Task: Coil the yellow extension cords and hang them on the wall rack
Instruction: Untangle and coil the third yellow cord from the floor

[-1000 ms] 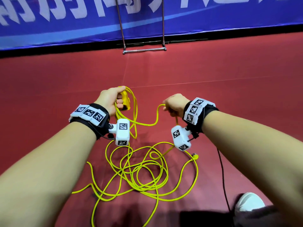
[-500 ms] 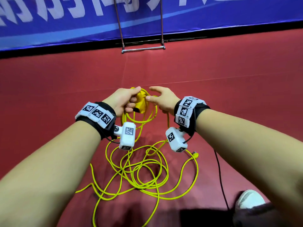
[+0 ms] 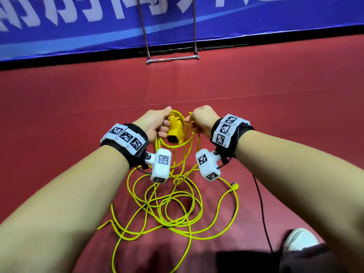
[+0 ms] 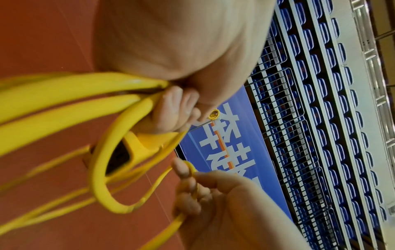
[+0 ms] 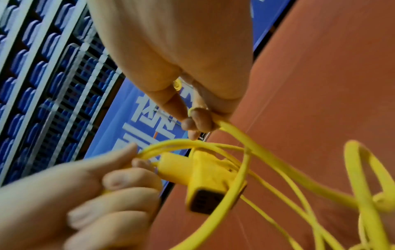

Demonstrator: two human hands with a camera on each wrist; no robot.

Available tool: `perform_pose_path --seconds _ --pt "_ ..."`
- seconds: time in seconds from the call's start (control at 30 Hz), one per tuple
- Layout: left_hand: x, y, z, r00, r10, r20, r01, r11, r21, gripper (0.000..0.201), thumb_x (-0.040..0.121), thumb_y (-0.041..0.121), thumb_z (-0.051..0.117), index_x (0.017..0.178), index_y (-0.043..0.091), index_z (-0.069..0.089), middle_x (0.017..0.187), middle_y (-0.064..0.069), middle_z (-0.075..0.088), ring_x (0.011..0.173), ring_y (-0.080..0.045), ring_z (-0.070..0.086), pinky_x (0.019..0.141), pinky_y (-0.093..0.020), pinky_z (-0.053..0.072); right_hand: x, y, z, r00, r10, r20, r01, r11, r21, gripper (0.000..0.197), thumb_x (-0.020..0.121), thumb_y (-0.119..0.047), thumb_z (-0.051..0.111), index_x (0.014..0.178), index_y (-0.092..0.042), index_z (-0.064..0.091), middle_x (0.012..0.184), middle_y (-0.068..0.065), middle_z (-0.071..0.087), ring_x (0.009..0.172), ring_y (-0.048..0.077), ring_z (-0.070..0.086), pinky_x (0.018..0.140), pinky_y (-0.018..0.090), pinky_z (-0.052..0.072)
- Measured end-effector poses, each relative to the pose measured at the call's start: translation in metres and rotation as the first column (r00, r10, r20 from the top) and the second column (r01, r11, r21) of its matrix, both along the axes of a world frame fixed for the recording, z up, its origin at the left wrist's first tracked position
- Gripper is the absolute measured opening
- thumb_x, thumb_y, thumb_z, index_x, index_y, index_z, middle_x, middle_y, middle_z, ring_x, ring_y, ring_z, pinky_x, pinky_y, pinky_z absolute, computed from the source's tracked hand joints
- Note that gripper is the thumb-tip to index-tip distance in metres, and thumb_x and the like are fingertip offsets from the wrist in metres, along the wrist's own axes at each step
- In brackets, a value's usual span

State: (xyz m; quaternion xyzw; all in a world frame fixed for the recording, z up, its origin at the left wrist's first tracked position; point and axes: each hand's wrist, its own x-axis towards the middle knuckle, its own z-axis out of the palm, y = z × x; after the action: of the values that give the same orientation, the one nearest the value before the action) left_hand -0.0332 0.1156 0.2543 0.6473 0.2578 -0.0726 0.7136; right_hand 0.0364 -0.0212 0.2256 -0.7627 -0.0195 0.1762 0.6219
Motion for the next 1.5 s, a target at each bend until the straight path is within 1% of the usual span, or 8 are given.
perform_pose_path --seconds 0.17,0.3,0.47,0.57,0.7,1.03,1.13,1.5 --pt "0.008 -0.002 -0.009 0.990 0.139 0.025 -0.136 0.986 -0.093 0.029 0.102 0.030 0.050 0.080 0.011 0.047 0.062 -0.005 0.043 0.030 -0.007 0.028 0.035 -0.011 0.021 -0.014 0.007 0.022 0.972 0.099 -0.213 -0.030 0.951 0.308 0.035 0.081 0.017 0.035 0.107 0.008 0.057 0.079 0.017 0.058 0.055 0.018 0.050 0.045 0.024 0.041" --pt "0.011 0.004 -0.013 0.982 0.174 0.077 -0.161 0.975 -0.150 0.009 0.102 0.020 0.050 0.099 0.013 0.054 0.060 -0.003 0.043 0.031 -0.007 0.031 0.033 -0.011 0.023 -0.026 0.017 0.026 0.945 0.287 -0.158 -0.233 0.928 0.291 0.045 0.080 0.017 0.032 0.106 -0.002 0.063 0.076 0.010 0.054 0.051 0.014 0.047 0.059 0.024 0.048" --pt "0.012 0.016 -0.019 0.952 0.281 0.119 -0.267 0.956 -0.121 0.009 0.097 0.009 0.056 0.090 0.006 0.055 0.060 -0.004 0.047 0.035 -0.008 0.030 0.035 -0.016 0.023 -0.032 0.019 0.023 0.925 0.363 -0.115 -0.320 0.904 0.283 0.038 0.085 0.018 0.039 0.113 -0.005 0.051 0.087 0.017 0.054 0.044 0.018 0.050 0.059 0.031 0.049" --pt "0.015 0.022 -0.014 0.901 0.396 0.178 -0.376 0.916 -0.136 0.006 0.096 0.006 0.058 0.097 0.006 0.051 0.067 -0.006 0.044 0.039 -0.010 0.029 0.037 -0.018 0.024 -0.032 0.013 0.016 0.884 0.465 -0.038 -0.454 0.876 0.163 0.026 0.086 0.017 0.047 0.089 -0.008 0.047 0.063 0.012 0.055 0.054 0.024 0.055 0.058 0.030 0.052" --pt "0.016 0.036 -0.007 0.818 0.536 0.212 -0.507 0.844 -0.176 0.009 0.095 0.004 0.058 0.099 0.006 0.050 0.071 -0.009 0.049 0.041 -0.010 0.028 0.036 -0.017 0.022 -0.025 -0.012 -0.013 0.768 0.639 -0.047 -0.636 0.751 -0.175 0.013 0.091 0.004 0.055 0.092 -0.009 0.058 0.066 0.012 0.059 0.062 0.023 0.058 0.049 0.021 0.040" --pt "0.004 0.065 -0.029 0.809 0.582 0.089 -0.566 0.810 -0.153 0.023 0.094 0.004 0.057 0.074 0.012 0.046 0.061 0.000 0.032 0.033 -0.008 0.025 0.036 -0.013 0.018 -0.005 -0.036 -0.031 0.960 0.246 -0.132 -0.268 0.944 -0.194 0.024 0.104 -0.016 0.043 0.088 -0.007 0.057 0.056 0.007 0.050 0.049 0.025 0.062 0.056 0.030 0.052" --pt "0.000 0.068 -0.028 0.789 0.608 0.087 -0.597 0.792 -0.126 0.023 0.092 0.009 0.055 0.073 0.015 0.043 0.058 0.001 0.031 0.031 -0.008 0.024 0.038 -0.013 0.018 -0.004 -0.047 -0.035 0.975 0.156 -0.161 -0.190 0.955 -0.229 0.018 0.102 -0.012 0.045 0.088 -0.007 0.055 0.059 0.011 0.048 0.038 0.022 0.055 0.043 0.026 0.050" --pt "0.001 0.037 -0.017 0.923 0.375 0.087 -0.371 0.927 -0.058 0.023 0.095 0.017 0.054 0.075 0.018 0.044 0.058 0.001 0.030 0.036 -0.011 0.026 0.038 -0.015 0.023 -0.020 -0.013 -0.013 0.965 0.252 -0.074 -0.263 0.919 -0.292 0.016 0.094 -0.004 0.053 0.080 -0.012 0.054 0.054 0.008 0.061 0.033 0.014 0.044 0.043 0.016 0.033"
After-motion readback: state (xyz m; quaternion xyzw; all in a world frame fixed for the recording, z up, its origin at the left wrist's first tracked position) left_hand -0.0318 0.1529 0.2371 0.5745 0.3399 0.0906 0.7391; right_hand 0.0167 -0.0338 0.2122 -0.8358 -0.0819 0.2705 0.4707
